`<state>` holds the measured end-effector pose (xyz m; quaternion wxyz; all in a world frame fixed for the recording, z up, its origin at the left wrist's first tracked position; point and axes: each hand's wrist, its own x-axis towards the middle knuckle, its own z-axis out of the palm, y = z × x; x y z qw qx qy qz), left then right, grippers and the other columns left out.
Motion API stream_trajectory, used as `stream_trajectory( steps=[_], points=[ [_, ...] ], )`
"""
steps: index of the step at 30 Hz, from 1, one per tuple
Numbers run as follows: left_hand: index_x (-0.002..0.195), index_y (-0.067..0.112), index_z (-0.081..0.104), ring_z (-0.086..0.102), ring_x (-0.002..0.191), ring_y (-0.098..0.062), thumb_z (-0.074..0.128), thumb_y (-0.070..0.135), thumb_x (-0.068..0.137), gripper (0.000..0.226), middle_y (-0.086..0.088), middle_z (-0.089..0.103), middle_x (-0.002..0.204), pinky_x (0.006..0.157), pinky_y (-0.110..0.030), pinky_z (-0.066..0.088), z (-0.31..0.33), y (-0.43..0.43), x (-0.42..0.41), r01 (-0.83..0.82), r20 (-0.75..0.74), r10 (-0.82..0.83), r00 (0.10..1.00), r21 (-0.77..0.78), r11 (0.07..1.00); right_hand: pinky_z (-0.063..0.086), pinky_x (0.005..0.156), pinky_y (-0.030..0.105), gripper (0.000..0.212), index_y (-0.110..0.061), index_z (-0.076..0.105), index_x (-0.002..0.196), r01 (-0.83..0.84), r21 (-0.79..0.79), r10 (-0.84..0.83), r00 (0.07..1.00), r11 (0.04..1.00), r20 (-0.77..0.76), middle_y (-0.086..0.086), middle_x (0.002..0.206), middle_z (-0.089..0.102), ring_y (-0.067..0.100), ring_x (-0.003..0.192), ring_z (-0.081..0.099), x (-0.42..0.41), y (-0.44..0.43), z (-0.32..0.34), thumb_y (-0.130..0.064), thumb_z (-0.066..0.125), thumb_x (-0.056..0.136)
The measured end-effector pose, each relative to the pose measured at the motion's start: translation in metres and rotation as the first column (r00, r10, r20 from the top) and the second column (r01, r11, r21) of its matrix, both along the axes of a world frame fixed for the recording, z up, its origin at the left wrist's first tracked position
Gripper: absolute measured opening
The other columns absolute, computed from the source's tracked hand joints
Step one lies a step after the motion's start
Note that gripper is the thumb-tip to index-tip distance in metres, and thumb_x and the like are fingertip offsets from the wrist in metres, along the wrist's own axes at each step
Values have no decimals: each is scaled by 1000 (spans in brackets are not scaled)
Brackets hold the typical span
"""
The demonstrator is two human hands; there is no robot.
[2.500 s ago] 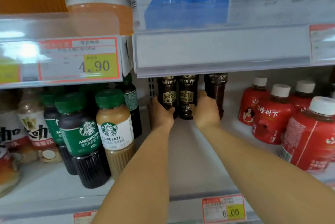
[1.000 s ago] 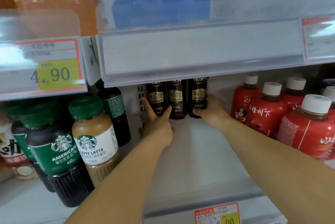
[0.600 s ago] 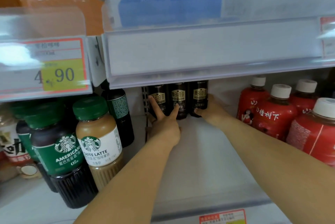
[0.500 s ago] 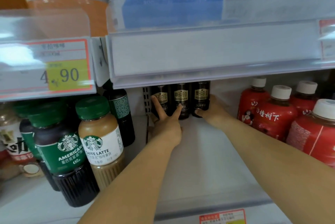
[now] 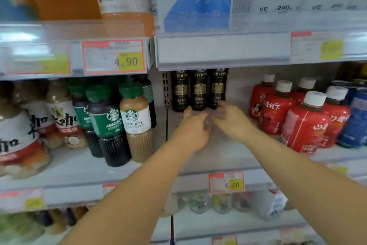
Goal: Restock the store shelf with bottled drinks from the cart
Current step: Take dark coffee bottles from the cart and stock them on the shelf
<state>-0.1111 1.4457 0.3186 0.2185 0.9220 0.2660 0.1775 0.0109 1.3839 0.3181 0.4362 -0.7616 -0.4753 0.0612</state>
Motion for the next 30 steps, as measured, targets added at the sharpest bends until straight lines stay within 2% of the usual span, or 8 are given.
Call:
stream_trajectory(
  steps=[3, 5, 8, 14, 17, 19, 24, 30],
  points=[
    [125, 20, 58, 48, 119, -21, 50, 7, 89, 39, -6, 52, 128, 99, -27, 34, 4, -43, -56, 47, 272, -65, 960, 71, 996, 45, 83, 21, 31, -9, 63, 114, -21, 132, 3, 991, 991, 134, 8, 106, 68, 18, 96, 62, -59, -45, 1, -5, 59, 84],
    [116, 18, 62, 56, 105, -17, 53, 6, 88, 32, -1, 59, 115, 93, -28, 40, -7, -69, -103, 43, 383, -82, 920, 110, 993, 41, 70, 7, 22, -14, 67, 104, -96, 204, 58, 981, 974, 185, 0, 93, 70, 4, 80, 59, -104, -74, -7, -7, 60, 83],
    [112, 17, 64, 54, 96, -6, 55, 7, 89, 26, 6, 61, 105, 87, -15, 40, -39, -95, -176, 21, 421, -64, 905, 105, 994, 40, 66, 3, 20, -23, 66, 93, -224, 259, 191, 971, 940, 146, -11, 80, 67, -1, 73, 58, -172, -106, -33, -9, 60, 81],
    [105, 13, 67, 53, 85, -1, 55, 5, 90, 21, 7, 62, 94, 75, -3, 37, -138, -109, -329, -151, 251, 177, 952, -121, 981, 41, 58, 10, 25, -35, 61, 90, -437, -32, 432, 896, 899, -107, -16, 70, 61, 0, 65, 56, -304, -104, -136, -11, 61, 84],
    [103, 11, 68, 60, 87, -11, 57, 2, 87, 22, 0, 67, 97, 73, -4, 36, -197, -111, -410, -327, 127, 366, 922, -251, 911, 44, 63, 16, 22, -29, 66, 92, -526, -199, 492, 848, 827, -198, -15, 68, 60, 0, 58, 53, -370, -87, -192, -10, 63, 82],
    [106, 16, 67, 59, 87, -7, 56, 6, 88, 24, 2, 67, 101, 71, -1, 35, -236, -114, -463, -428, 30, 462, 886, -333, 841, 44, 63, 17, 21, -28, 67, 92, -570, -274, 509, 819, 775, -266, -12, 70, 61, -1, 57, 53, -413, -75, -226, -10, 64, 81],
    [108, 26, 65, 61, 89, -17, 49, 19, 94, 22, 5, 65, 102, 76, -26, 47, -339, -121, -582, -654, -233, 624, 746, -439, 617, 42, 63, 9, 18, -22, 68, 98, -636, -458, 525, 771, 621, -360, -17, 74, 60, -6, 62, 55, -505, -42, -327, -12, 62, 84],
    [106, 28, 65, 62, 92, -20, 48, 17, 92, 25, 1, 66, 108, 79, -35, 51, -448, -115, -667, -729, -421, 601, 679, -480, 487, 48, 71, 29, 19, -14, 65, 103, -567, -647, 468, 814, 509, -344, 1, 88, 66, 13, 72, 57, -565, 1, -450, -11, 55, 87]
  ],
)
